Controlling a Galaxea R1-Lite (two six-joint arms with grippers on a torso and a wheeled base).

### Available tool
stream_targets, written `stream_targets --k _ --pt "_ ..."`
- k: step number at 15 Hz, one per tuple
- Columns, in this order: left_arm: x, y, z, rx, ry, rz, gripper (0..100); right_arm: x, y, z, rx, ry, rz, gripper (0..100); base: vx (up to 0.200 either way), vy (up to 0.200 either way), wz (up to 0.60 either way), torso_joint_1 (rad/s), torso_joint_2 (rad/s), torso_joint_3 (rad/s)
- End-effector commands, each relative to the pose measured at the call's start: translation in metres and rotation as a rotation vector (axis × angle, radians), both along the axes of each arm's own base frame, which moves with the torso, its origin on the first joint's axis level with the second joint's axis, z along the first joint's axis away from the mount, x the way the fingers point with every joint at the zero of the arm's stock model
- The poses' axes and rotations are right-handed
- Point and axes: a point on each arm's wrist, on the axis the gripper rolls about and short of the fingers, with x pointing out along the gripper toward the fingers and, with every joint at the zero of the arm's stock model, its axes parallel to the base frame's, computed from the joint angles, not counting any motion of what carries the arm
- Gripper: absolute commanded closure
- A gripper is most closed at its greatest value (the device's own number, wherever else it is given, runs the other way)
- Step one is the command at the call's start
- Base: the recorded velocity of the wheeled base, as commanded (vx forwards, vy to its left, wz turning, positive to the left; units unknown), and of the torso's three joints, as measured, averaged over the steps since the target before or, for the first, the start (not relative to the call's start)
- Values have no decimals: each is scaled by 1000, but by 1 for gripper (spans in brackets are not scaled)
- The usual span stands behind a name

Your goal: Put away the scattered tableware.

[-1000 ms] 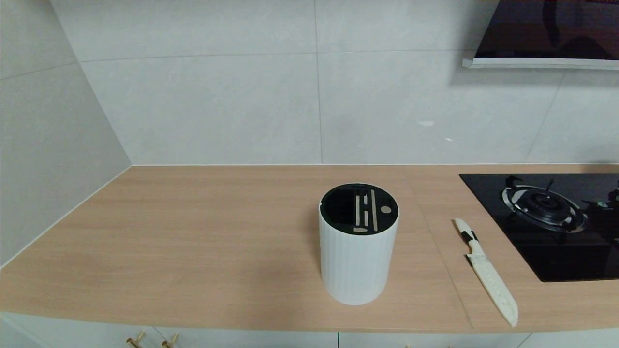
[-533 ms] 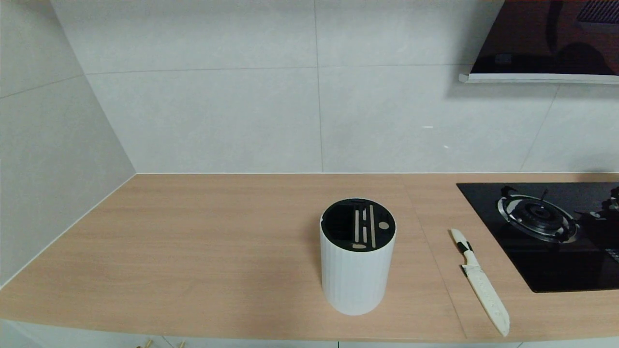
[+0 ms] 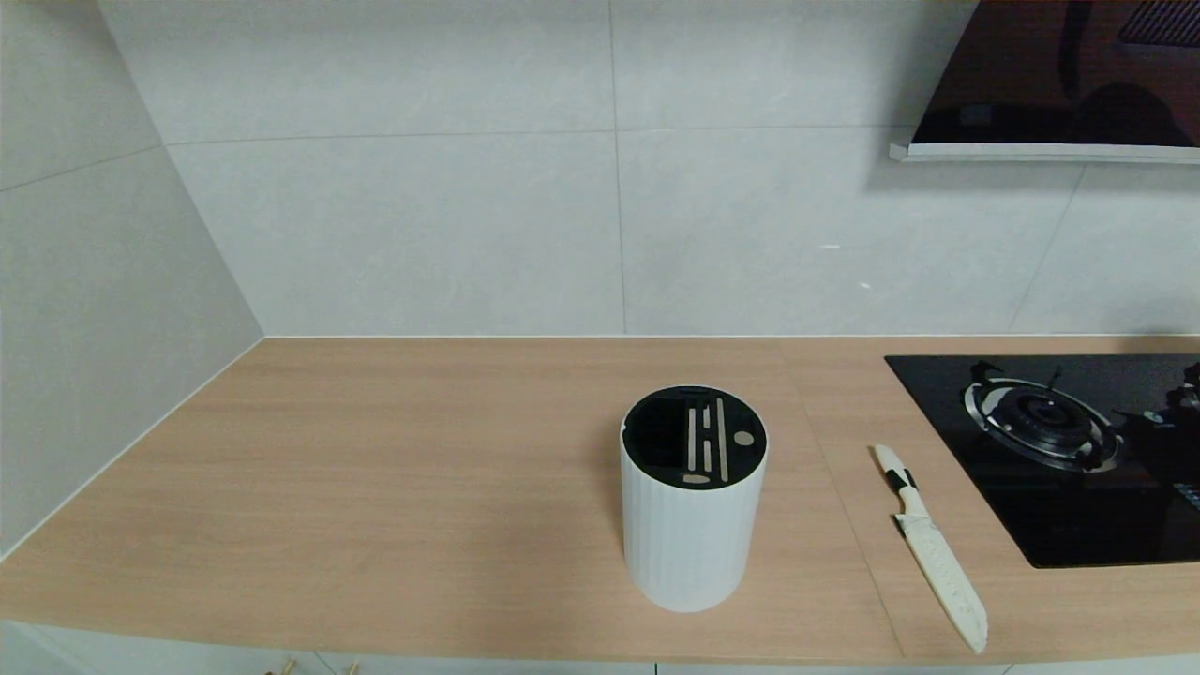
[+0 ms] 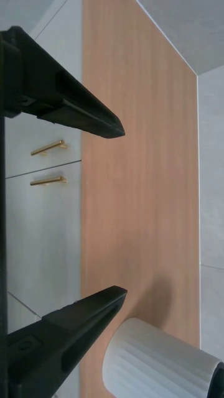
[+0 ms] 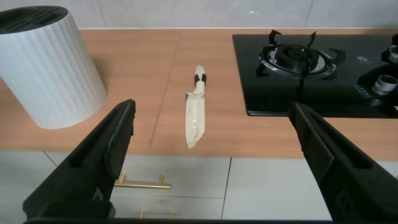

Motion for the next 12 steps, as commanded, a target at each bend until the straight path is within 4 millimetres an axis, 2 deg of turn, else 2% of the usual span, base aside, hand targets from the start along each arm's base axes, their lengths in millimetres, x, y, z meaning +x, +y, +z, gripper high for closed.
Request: stream_targets --k 1,6,7,8,12 --pt "0 0 0 0 0 0 0 0 0 0 1 1 1 0 0 0 0 0 0 0" --pt "0 0 0 0 0 0 0 -1 0 5 -14 -19 3 0 0 0 0 0 0 0" --pt "0 0 0 0 0 0 0 -8 0 28 8 -93 16 0 0 0 0 0 0 0" --pt "0 0 0 1 0 0 0 -8 0 40 34 -90 43 0 0 0 0 0 0 0" --pt "0 0 0 0 0 0 0 22 1 50 -35 141 123 0 0 0 0 0 0 0"
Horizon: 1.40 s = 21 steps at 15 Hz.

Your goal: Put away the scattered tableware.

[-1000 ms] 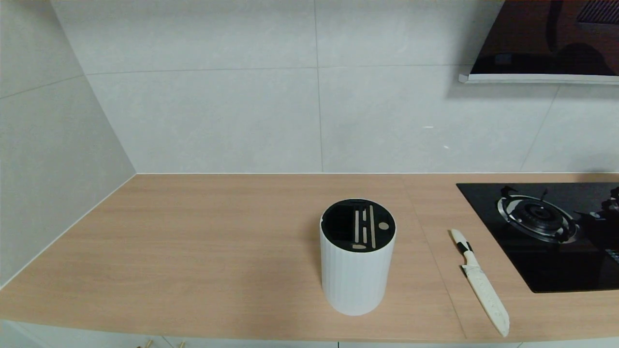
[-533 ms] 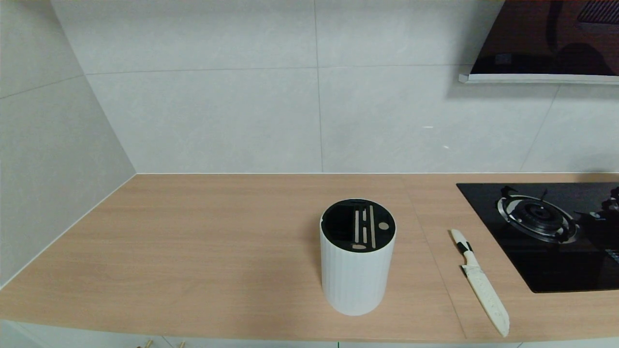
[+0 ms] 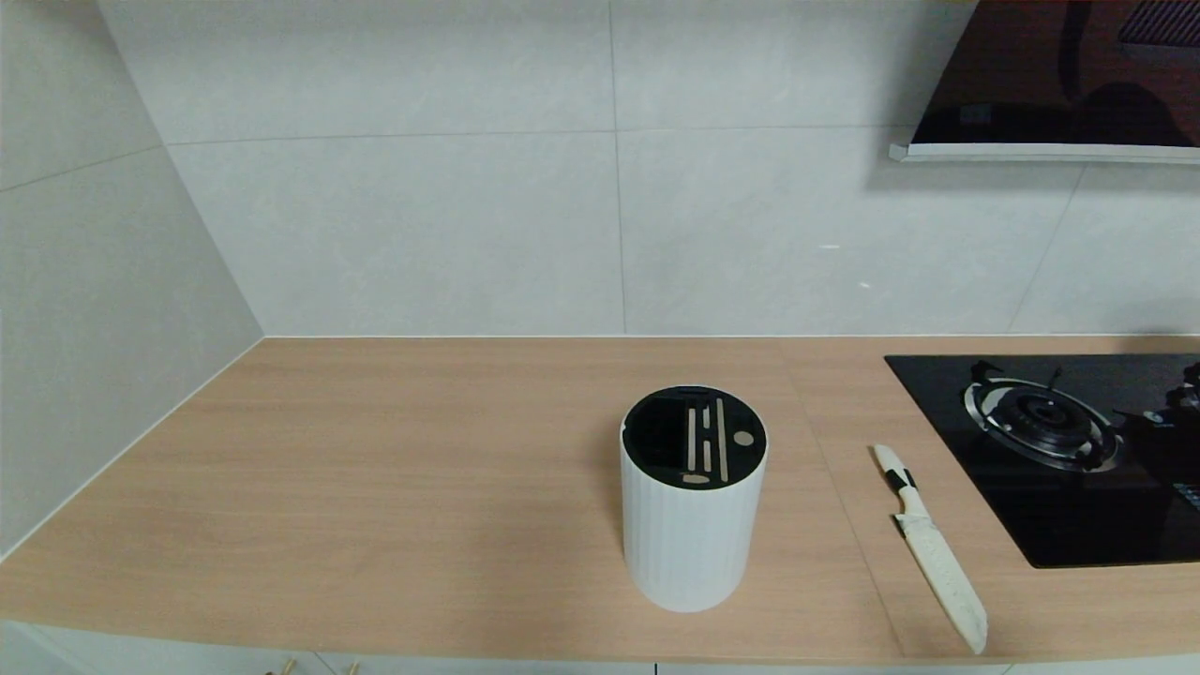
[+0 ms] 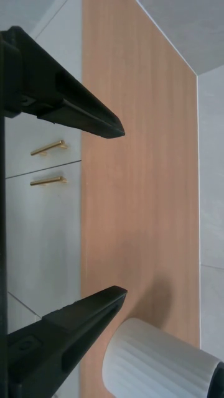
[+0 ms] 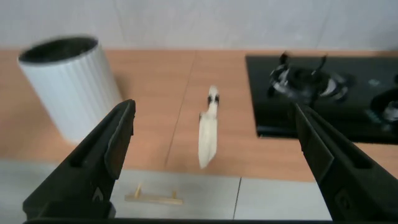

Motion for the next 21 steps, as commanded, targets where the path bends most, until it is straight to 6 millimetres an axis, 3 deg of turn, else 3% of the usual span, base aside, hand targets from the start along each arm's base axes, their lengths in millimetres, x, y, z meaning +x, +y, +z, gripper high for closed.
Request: stream_targets --k 1,4,7,10,14,18,21 --pt "0 0 0 1 0 0 0 21 1 10 -36 144 40 0 0 0 0 0 0 0" --pt "0 0 0 1 0 0 0 62 7 32 -51 336 116 0 0 0 0 0 0 0" --pt "0 0 0 1 0 0 0 103 14 38 -60 436 130 0 0 0 0 0 0 0" --pt "0 0 0 1 0 0 0 156 22 26 -67 497 128 0 0 0 0 0 0 0" --pt "0 0 0 1 0 0 0 208 30 3 -78 527 98 0 0 0 0 0 0 0" --pt "0 0 0 1 0 0 0 249 35 -28 -95 599 81 0 0 0 0 0 0 0" --pt "0 0 0 1 0 0 0 262 36 -50 -109 650 54 0 0 0 0 0 0 0"
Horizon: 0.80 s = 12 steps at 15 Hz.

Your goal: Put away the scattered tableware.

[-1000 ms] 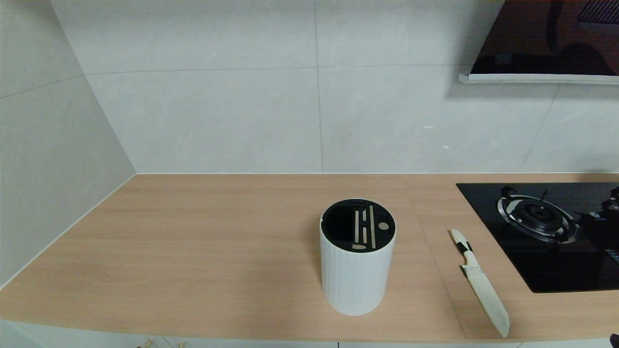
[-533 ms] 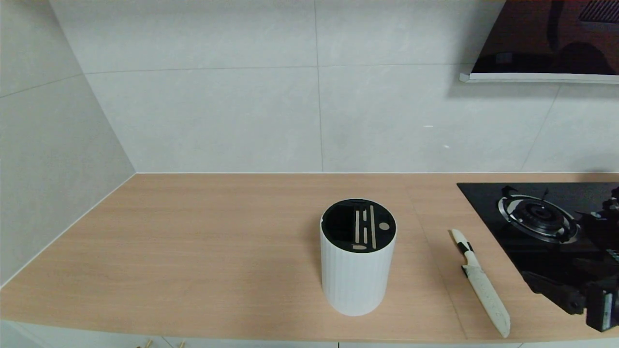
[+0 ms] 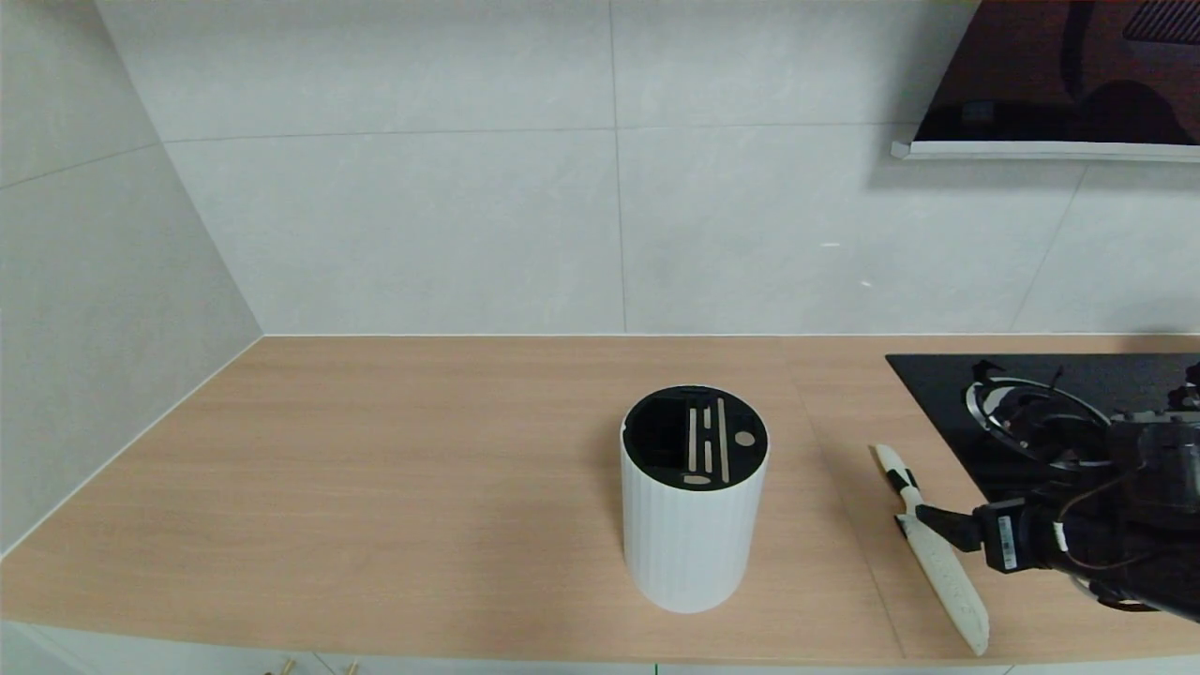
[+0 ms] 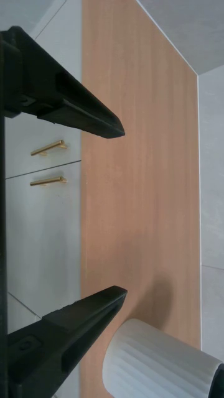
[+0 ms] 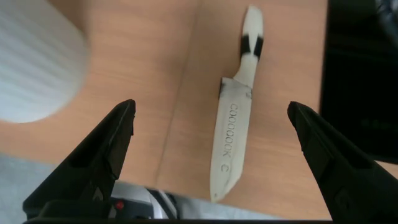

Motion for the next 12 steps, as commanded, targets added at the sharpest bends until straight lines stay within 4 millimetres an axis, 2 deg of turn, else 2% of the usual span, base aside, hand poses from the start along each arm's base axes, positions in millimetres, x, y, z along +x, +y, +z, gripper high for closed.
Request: stream_targets --k 1,4,5,7,10,12 --pt "0 0 0 0 0 0 0 15 2 -32 -22 112 -6 0 0 0 0 0 0 0" --pt "0 0 0 0 0 0 0 29 -1 -58 -27 147 -31 0 0 0 0 0 0 0" --pt "0 0 0 0 0 0 0 38 -5 -77 -39 150 -65 0 0 0 0 0 0 0" --pt "0 0 0 0 0 0 0 49 -6 -95 -62 108 -111 0 0 0 0 0 0 0" --pt "0 0 0 0 0 0 0 58 -6 -111 -65 61 -129 0 0 0 0 0 0 0" --pt "0 0 0 0 0 0 0 60 -7 -114 -67 44 -140 0 0 0 0 0 0 0"
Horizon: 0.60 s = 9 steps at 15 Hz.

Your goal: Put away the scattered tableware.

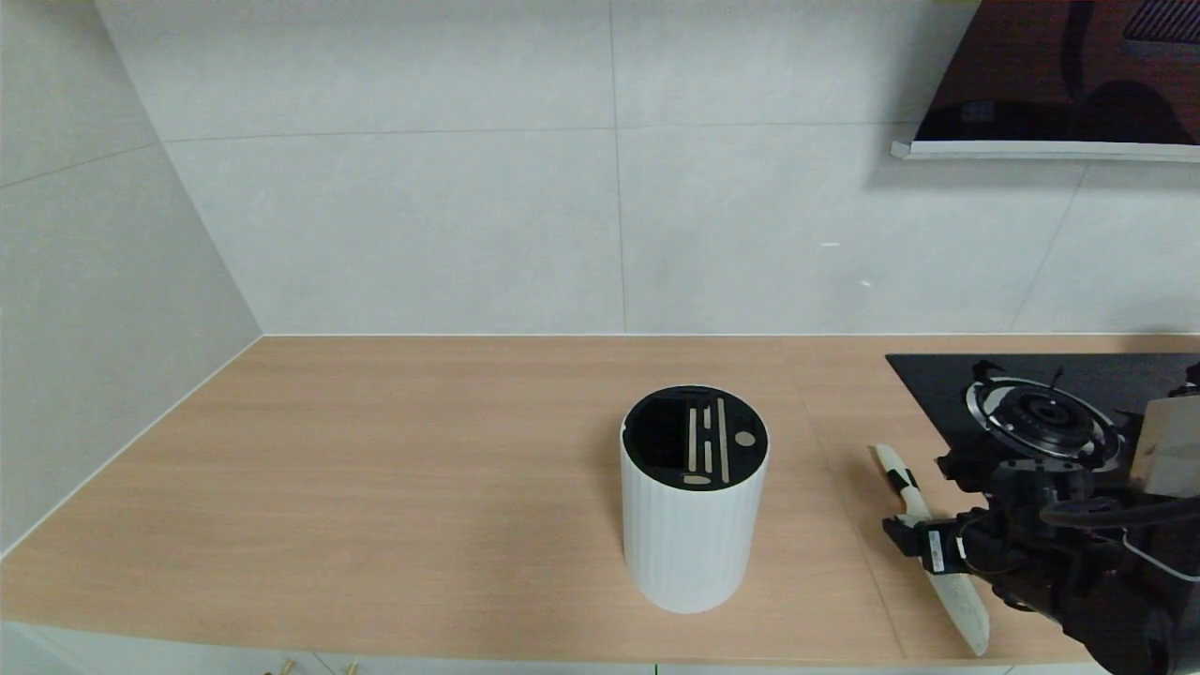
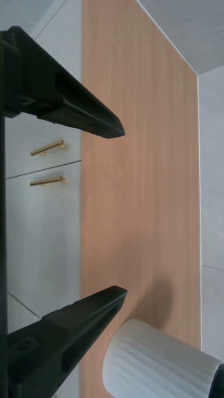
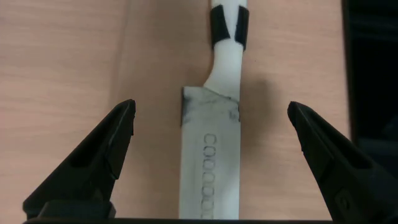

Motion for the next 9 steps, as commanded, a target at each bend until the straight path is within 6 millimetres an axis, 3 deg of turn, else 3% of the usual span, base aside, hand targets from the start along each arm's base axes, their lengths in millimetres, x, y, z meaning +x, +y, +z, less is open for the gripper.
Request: stream_targets --k 1,9 --pt "0 0 0 0 0 0 0 1 0 -17 -8 48 -2 0 0 0 0 0 0 0" --pt "0 0 0 0 0 0 0 6 -1 -16 3 11 -15 0 0 0 0 0 0 0"
